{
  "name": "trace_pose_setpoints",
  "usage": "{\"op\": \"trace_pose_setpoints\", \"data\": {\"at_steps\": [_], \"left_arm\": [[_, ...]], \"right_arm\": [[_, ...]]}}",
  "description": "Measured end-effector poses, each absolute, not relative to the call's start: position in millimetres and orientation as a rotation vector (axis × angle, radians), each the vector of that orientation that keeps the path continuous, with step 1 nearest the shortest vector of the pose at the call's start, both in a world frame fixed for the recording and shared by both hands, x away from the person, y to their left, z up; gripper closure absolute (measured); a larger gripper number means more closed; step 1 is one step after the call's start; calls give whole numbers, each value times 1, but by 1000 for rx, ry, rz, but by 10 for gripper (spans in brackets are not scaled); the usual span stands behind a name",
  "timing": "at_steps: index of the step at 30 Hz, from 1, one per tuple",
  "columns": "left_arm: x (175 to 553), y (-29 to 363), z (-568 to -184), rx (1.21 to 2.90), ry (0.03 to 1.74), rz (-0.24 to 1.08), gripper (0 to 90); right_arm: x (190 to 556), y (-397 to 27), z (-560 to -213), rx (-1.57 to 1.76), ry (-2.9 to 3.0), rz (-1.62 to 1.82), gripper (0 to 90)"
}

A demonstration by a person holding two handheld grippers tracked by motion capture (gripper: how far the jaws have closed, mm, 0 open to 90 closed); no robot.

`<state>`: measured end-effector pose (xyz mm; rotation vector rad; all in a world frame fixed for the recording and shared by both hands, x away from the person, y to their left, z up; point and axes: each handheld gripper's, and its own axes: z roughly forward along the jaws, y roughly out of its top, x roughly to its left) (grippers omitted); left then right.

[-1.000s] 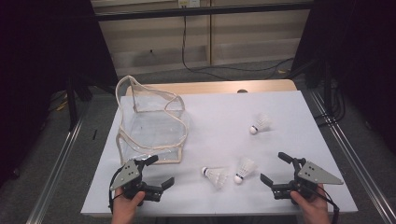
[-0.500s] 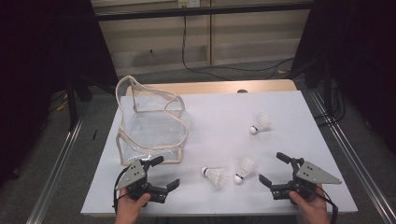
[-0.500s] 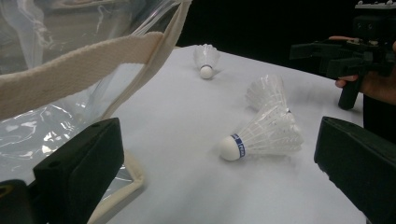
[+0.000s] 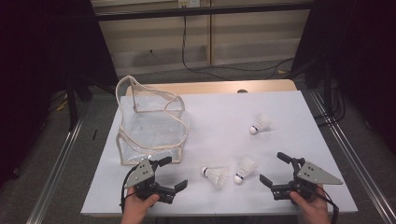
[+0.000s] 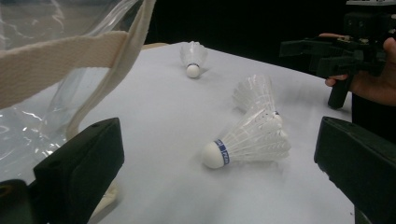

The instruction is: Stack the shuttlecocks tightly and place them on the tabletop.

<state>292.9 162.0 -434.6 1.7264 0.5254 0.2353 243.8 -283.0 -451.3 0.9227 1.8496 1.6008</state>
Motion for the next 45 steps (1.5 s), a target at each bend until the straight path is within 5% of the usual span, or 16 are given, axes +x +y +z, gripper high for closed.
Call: {"op": "trace_pose_setpoints", "data": {"at_steps": [45], "left_arm": [[290,118,-431,1785,513,187,19]], "right_arm": [[244,-281,-451,913,1857,1605,0]]}}
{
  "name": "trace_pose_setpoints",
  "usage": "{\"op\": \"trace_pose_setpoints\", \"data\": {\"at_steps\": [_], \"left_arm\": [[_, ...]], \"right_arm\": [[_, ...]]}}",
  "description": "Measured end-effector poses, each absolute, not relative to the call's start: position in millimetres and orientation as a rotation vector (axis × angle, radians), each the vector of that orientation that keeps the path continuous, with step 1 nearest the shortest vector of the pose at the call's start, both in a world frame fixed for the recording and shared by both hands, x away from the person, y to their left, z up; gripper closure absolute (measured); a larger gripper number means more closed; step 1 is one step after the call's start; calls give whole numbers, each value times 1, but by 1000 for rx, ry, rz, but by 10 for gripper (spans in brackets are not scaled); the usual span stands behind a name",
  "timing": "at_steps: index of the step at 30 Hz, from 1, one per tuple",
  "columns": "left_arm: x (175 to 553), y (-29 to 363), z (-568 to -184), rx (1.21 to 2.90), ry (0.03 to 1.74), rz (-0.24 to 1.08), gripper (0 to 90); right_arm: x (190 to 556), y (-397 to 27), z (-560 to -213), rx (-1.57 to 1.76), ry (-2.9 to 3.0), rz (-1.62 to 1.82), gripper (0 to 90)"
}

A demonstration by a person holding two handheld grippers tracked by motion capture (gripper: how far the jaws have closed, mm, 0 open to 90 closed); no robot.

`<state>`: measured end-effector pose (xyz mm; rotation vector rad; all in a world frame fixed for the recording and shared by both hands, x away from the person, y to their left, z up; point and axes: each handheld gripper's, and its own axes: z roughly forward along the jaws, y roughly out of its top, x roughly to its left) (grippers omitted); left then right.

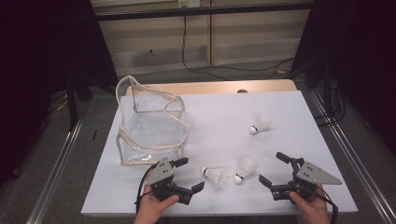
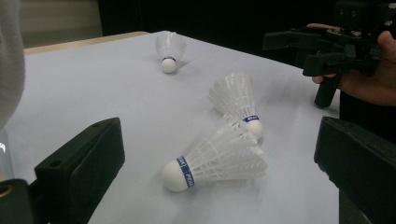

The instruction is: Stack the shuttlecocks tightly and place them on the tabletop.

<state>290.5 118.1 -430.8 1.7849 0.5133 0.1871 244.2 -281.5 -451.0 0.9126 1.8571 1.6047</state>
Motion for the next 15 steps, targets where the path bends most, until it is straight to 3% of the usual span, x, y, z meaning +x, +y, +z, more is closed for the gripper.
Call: {"op": "trace_pose_setpoints", "data": {"at_steps": [15], "left_arm": [[291,107,-427,1809,533,185,22]], "right_arm": [[245,-280,-452,907,1860,1598,0]]}}
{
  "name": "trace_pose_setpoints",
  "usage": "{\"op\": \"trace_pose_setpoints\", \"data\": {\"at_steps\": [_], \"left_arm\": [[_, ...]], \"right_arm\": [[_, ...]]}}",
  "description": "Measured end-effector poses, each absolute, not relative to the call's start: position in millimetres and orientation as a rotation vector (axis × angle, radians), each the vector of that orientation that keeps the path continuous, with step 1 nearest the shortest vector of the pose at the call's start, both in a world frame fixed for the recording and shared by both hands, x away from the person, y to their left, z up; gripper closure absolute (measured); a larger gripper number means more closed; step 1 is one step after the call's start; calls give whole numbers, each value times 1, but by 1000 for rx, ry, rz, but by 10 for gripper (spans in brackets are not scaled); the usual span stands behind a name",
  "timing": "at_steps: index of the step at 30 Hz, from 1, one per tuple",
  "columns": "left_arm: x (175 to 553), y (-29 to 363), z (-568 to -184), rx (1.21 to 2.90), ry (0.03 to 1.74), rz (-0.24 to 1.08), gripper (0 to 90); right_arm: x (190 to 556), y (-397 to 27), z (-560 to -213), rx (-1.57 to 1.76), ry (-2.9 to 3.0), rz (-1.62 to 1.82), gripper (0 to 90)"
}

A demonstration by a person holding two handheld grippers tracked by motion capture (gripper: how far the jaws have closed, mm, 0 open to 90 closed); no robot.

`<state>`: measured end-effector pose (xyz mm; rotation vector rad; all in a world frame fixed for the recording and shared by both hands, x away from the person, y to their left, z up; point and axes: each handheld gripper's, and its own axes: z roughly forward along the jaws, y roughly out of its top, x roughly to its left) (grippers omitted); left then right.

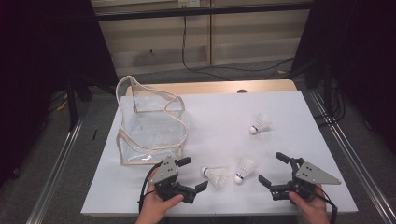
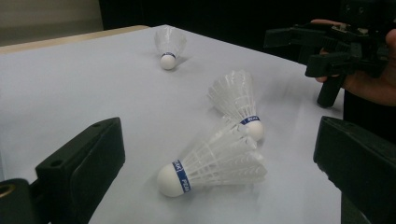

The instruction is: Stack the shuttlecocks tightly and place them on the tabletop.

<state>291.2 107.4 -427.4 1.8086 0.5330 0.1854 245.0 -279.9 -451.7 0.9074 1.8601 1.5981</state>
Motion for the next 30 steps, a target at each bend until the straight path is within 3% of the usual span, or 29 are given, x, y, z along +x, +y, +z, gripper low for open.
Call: {"op": "trace_pose_setpoints", "data": {"at_steps": [30], "left_arm": [[297,74,-425,1938,622,137,23]], "right_arm": [[244,-278,-451,897,1870,1596,0]]}}
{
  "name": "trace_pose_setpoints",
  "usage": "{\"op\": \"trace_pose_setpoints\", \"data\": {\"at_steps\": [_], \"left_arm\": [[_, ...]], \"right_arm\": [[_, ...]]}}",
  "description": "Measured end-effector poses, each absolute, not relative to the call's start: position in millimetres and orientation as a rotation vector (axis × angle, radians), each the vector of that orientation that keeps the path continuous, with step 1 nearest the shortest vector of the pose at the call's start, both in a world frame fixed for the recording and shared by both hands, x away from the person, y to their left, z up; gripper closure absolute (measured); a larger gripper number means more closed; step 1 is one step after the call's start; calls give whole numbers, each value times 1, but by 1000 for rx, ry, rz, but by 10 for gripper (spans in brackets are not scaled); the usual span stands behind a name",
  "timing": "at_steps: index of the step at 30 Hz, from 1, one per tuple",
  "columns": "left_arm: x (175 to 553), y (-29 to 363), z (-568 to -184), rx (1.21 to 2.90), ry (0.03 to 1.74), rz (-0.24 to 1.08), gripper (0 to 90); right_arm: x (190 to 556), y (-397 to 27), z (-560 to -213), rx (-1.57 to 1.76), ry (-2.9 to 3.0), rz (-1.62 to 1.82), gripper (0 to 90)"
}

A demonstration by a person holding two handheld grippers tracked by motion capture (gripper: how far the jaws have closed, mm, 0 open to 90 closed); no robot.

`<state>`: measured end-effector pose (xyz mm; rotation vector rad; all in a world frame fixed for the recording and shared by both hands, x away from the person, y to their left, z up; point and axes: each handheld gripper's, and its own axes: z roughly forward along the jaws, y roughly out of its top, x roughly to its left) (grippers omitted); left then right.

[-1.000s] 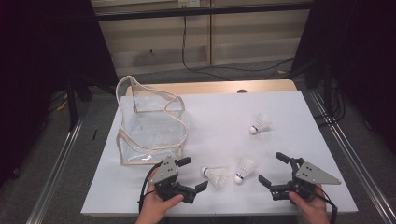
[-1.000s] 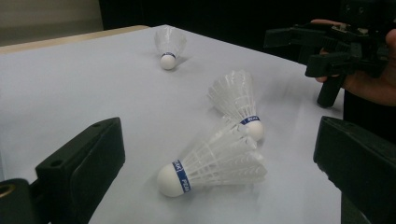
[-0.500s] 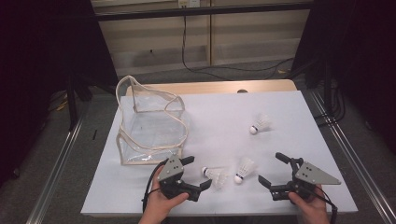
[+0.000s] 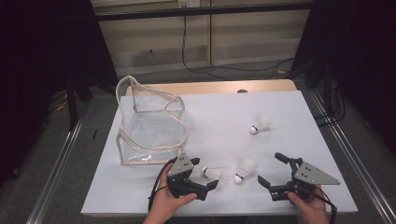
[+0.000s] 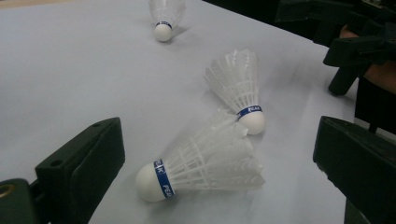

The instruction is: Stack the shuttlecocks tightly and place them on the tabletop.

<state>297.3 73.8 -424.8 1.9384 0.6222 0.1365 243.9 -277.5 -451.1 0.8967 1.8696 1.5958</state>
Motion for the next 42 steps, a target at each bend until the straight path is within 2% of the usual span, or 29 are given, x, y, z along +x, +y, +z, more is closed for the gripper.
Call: {"op": "trace_pose_setpoints", "data": {"at_steps": [15,20,42], "left_arm": [[303,57,-424,2002,655,135,34],[303,52,-423,2029,663,117,84],[300,43,-430,2100,698,120,197]], "right_arm": [[244,-277,-451,888,1872,1599,1],[244,-277,-451,888,1871,1601,1],[244,-276,-451,887,1873,1597,2]]}}
